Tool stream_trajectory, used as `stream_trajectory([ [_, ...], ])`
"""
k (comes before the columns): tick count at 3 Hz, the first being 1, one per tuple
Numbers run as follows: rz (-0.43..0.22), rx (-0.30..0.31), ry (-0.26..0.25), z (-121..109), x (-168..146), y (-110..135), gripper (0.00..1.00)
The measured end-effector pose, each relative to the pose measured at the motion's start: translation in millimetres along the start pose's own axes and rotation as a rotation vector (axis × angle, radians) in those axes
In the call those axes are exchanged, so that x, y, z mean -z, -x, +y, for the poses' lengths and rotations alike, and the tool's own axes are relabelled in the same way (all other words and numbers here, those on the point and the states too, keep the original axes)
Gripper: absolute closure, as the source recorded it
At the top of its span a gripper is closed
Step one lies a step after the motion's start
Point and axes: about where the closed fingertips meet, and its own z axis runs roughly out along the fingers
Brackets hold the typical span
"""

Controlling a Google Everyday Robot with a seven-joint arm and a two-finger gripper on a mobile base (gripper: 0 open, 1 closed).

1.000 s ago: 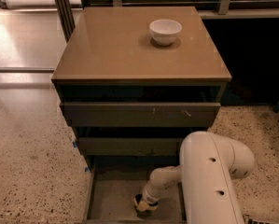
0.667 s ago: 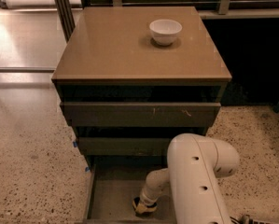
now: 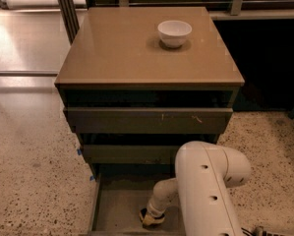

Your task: Place sponge into bottom drawer

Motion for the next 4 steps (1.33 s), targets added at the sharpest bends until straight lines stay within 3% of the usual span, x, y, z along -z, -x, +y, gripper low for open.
stream_trajectory([
  [1,0.000,0.000,0.000,0.0,0.0,0.0,0.53],
  [3,0.000,0.000,0.000,0.0,0.0,0.0,0.07],
  [4,0.000,0.000,0.000,0.1,-0.1,0.0,0.00],
])
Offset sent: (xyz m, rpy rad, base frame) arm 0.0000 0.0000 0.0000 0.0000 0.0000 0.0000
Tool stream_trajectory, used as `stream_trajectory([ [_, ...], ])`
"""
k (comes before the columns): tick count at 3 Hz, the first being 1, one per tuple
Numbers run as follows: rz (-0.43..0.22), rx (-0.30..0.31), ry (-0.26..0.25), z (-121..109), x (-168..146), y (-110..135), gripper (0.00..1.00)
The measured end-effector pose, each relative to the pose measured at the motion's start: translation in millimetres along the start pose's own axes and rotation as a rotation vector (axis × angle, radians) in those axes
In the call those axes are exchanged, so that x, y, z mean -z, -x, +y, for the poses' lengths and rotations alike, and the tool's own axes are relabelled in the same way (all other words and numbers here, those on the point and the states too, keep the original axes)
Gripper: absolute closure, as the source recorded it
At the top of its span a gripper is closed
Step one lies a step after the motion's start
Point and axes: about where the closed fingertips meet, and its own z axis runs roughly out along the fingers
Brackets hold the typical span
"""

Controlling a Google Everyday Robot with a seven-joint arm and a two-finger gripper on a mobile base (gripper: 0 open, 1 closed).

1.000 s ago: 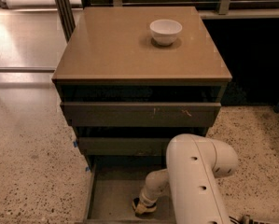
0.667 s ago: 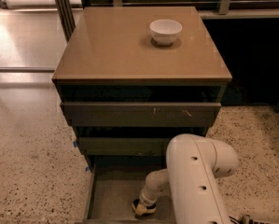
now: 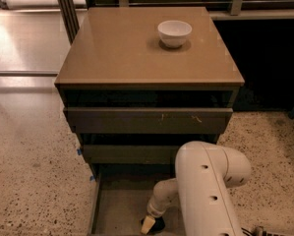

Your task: Place sponge into bottom drawer

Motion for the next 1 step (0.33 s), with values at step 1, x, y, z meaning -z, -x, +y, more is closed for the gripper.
stream_trajectory([
  [1,0.000,0.000,0.000,0.0,0.0,0.0,0.00],
])
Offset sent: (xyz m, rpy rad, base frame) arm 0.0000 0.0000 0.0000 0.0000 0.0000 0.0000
